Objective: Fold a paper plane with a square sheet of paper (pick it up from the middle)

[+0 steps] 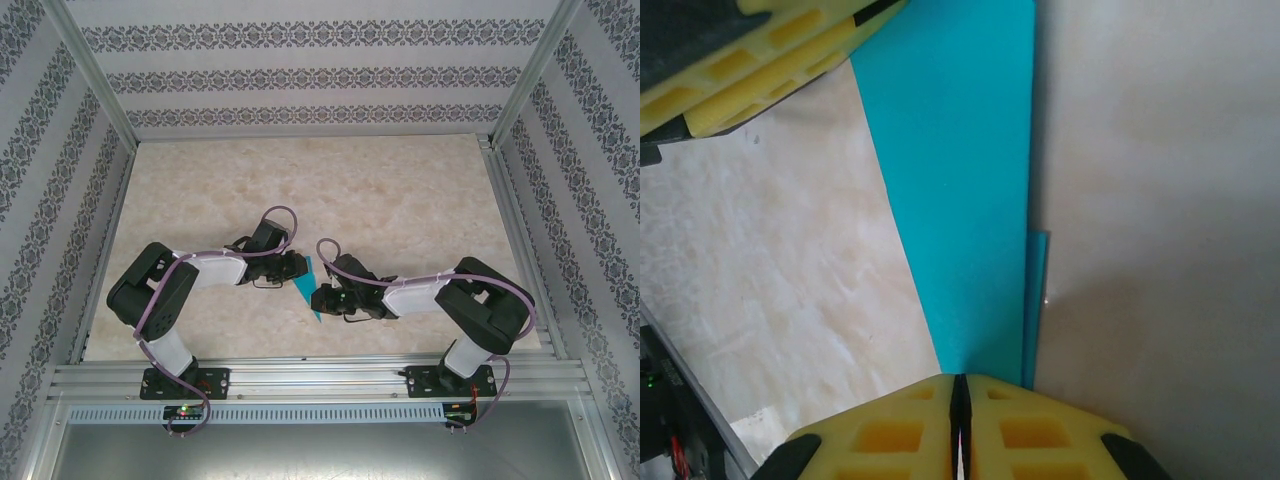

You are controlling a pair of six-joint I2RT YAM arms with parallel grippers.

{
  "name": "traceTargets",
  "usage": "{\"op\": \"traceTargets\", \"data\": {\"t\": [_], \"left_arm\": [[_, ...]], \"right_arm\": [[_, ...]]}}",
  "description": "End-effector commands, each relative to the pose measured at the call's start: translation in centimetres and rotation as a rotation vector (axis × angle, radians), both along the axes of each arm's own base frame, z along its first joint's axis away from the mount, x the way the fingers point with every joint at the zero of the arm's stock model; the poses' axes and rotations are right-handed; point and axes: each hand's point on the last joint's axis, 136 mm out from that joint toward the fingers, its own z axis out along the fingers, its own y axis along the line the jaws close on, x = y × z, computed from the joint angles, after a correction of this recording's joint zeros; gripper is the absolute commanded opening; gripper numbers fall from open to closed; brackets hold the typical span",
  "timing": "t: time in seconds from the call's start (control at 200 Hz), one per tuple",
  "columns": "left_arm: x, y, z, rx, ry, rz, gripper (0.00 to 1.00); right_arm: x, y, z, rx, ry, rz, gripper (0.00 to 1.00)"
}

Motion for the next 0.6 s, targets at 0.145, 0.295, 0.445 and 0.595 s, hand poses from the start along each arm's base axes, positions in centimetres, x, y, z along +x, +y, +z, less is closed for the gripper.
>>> {"op": "traceTargets", "data": {"t": [0.145,0.295,0.445,0.595], "left_arm": [[-1.2,2.4,-2.6,0.125,0.064,0.012,0.27],[-1.0,2.5,-2.4,0.135,0.053,0.010,0.28],[-0.2,3.1,-2.4,0.136,0.035,0.022,0.29],[1.0,3.8,-1.9,0.112,0.019,0.042,0.30]], "right_arm": [[-4.0,-2.5,-4.6,-0.139,0.125,0.021,0.10],[-3.9,-2.4,-4.2,-0.135,0.111,0.008,0.10],[-3.9,-2.8,-4.3,-0.146,0.108,-0.009,0.09],[-4.2,-3.3,-4.6,-0.156,0.114,-0.016,0.09]]}}
